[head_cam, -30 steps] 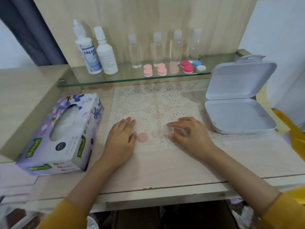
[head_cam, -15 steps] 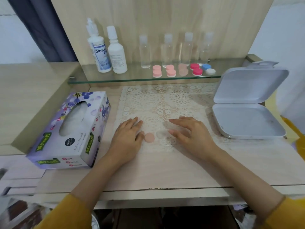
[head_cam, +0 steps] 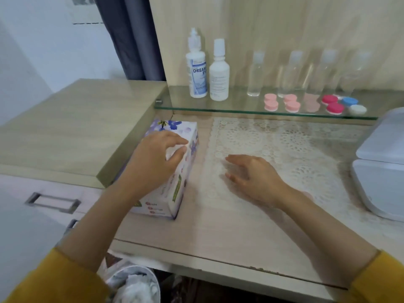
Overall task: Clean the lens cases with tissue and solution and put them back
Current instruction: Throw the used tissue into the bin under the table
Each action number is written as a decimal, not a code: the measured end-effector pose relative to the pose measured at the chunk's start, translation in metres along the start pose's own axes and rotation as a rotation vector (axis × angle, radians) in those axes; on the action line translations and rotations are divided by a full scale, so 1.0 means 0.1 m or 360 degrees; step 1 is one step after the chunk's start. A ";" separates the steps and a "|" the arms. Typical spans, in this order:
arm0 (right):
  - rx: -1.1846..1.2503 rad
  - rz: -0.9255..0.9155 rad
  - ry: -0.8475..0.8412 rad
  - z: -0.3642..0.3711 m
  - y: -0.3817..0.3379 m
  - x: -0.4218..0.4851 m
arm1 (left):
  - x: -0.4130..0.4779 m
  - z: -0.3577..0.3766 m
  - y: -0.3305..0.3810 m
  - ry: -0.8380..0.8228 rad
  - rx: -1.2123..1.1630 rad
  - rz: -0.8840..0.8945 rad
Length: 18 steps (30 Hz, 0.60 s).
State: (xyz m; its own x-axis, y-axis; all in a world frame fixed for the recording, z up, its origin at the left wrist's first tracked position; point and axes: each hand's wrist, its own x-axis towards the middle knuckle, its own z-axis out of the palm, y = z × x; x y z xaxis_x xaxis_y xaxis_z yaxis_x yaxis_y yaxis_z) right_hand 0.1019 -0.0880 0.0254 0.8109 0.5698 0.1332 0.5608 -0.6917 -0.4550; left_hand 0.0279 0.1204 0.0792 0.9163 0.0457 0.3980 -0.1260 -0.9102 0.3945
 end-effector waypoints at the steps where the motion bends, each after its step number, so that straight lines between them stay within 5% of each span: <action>1: -0.0009 -0.0005 -0.0018 0.02 -0.03 0.03 | 0.01 -0.05 -0.10 0.0014 0.0075 -0.0054; 11: -0.0138 -0.0081 -0.0110 0.18 -0.16 0.21 | 0.09 -0.04 -0.40 -0.0347 0.0491 -0.0180; 18: -0.0126 -0.0061 -0.0118 0.21 -0.12 0.22 | 0.12 0.00 -0.44 -0.0276 0.0462 -0.0172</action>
State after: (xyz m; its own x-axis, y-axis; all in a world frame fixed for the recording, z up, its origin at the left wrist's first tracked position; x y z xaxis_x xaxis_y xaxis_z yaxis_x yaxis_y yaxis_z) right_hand 0.1100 -0.0577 0.0152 0.7758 0.6256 0.0825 0.6048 -0.7000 -0.3797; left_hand 0.0449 0.1611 0.0664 0.9725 0.1001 0.2104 0.0656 -0.9841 0.1649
